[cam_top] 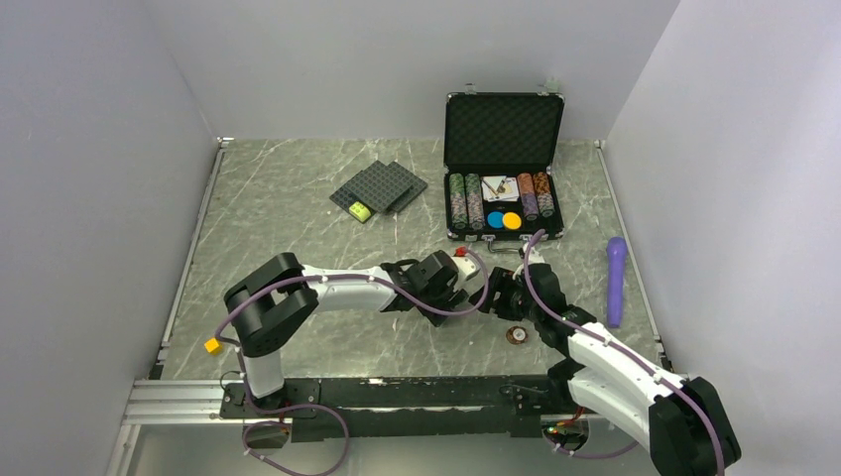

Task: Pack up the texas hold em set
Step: Pick up the poker chip from the center of the board.

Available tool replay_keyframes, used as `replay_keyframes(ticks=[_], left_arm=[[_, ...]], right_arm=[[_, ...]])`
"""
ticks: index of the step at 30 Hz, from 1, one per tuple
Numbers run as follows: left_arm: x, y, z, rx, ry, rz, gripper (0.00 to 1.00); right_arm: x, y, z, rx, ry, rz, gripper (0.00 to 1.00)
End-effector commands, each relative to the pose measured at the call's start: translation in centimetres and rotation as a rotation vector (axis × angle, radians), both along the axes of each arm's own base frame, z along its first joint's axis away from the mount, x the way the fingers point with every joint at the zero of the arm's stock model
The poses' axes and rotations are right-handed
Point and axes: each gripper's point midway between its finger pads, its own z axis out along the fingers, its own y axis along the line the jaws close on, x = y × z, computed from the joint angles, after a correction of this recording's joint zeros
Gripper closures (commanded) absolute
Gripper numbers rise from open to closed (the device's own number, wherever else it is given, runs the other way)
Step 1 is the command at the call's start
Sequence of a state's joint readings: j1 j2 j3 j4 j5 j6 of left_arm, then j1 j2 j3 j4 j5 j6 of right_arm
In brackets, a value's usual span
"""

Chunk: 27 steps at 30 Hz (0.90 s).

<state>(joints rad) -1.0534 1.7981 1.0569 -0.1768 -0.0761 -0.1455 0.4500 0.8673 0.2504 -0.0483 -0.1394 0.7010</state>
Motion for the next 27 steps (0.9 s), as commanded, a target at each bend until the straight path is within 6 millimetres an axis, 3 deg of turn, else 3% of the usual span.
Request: replay_keyframes(ticks=[1,11,20,27], left_arm=[[1.0,-1.2,0.7,-0.015,-0.047,-0.014,0.31],[1.3,-1.5,-0.3,0.000,-0.043,-0.010,0.40],[1.1,-0.3,-1.8,0.055,-0.025,0.017,0.55],[1.0,0.0,-1.8,0.044,-0.027,0.023,0.61]], right_arm=[[0.4,0.5,0.9,0.044,-0.032,0.003,0.32],[0.4,0.9,0.7,0.059,-0.021,0.016,0.33],[0.3,1.3,0.3,0.068,-0.001,0.032,0.33],[0.1,1.6,-0.2,0.076,0.026,0.046,0.33]])
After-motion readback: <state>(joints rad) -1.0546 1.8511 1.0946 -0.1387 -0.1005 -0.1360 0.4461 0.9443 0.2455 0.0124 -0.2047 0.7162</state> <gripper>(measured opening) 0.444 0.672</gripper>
